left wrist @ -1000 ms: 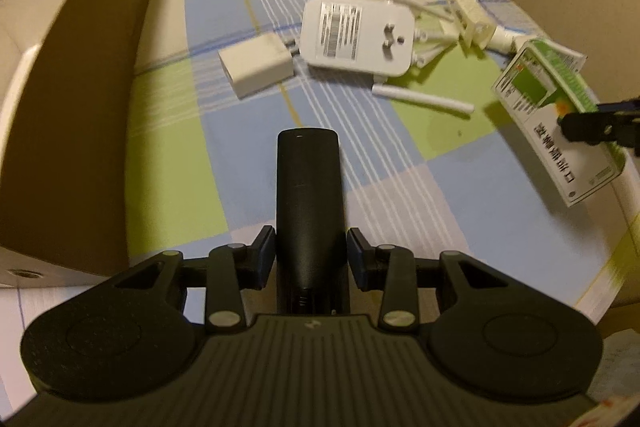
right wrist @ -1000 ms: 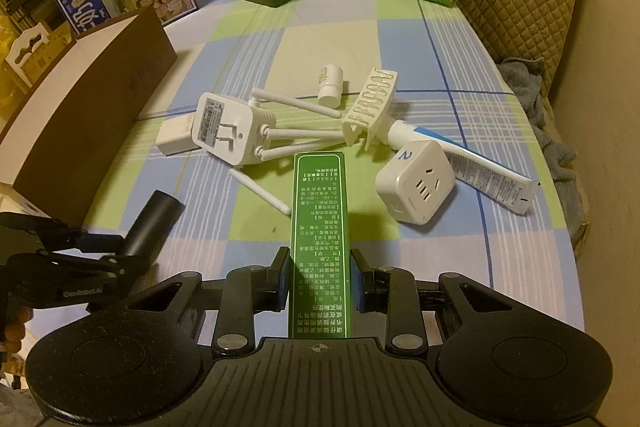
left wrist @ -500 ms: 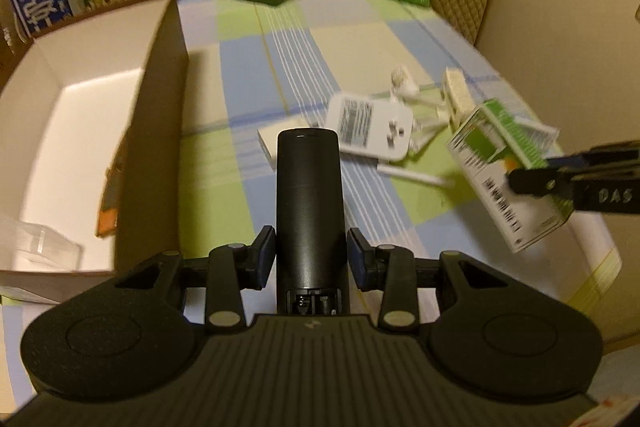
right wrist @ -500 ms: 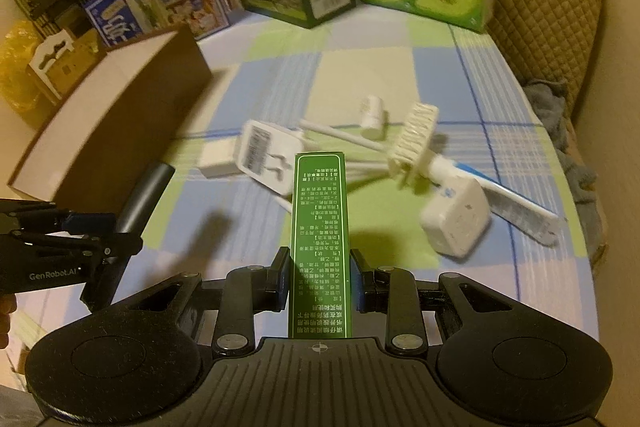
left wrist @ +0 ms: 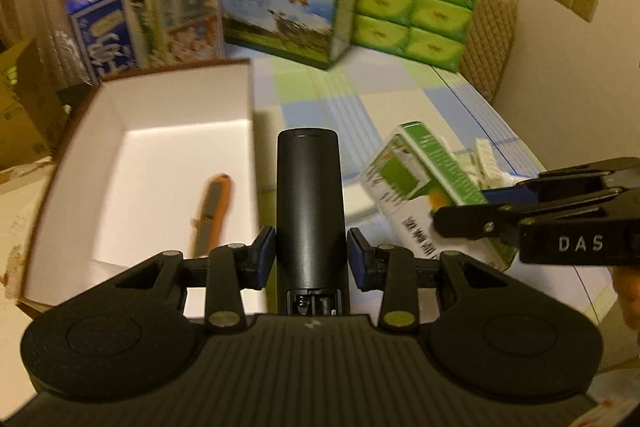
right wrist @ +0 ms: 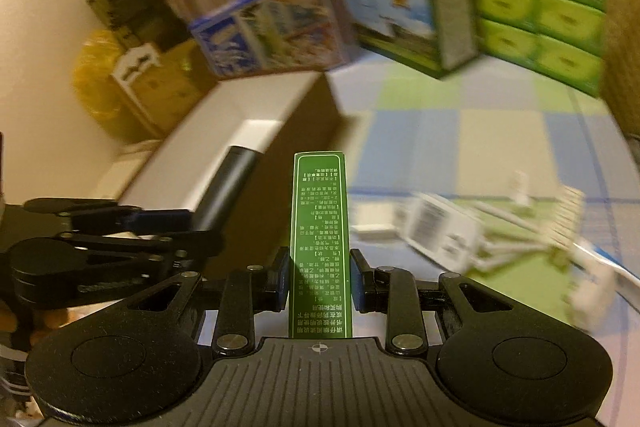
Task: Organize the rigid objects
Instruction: 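Carry the remote and green box toward the shoebox with both tools, then lower the remote with the left tool while the right tool lowers the green box into the shoebox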
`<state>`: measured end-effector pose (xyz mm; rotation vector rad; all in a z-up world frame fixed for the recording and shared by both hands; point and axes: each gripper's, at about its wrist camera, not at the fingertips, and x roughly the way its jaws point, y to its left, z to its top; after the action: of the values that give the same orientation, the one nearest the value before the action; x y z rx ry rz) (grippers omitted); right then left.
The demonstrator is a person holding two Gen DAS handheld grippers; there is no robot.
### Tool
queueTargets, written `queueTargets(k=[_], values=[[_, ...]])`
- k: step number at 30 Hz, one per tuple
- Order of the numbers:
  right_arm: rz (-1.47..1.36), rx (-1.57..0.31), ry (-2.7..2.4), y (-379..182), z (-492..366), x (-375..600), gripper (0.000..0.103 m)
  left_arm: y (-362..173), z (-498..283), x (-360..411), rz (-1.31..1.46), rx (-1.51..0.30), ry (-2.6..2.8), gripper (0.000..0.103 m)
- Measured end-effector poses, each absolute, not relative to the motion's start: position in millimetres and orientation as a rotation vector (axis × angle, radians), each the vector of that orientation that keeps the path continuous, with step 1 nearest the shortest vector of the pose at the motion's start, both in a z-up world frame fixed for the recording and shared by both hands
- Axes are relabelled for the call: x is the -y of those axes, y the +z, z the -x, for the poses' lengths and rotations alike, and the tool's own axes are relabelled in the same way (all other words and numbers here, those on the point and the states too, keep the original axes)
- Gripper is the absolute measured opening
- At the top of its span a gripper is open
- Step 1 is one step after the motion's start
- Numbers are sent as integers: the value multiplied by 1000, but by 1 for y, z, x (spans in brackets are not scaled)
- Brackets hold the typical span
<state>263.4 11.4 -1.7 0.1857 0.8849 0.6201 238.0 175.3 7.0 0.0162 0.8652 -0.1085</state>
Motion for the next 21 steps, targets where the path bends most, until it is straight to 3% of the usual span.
queueTargets(k=[10,21], values=[[-192,-866,689,13,-300,-118,26,23,-255,-261,-18,-838,-12,33],[-198,-962,585,-21,-347,-202,26,-11,-302,-333,-8,-916,26,33]])
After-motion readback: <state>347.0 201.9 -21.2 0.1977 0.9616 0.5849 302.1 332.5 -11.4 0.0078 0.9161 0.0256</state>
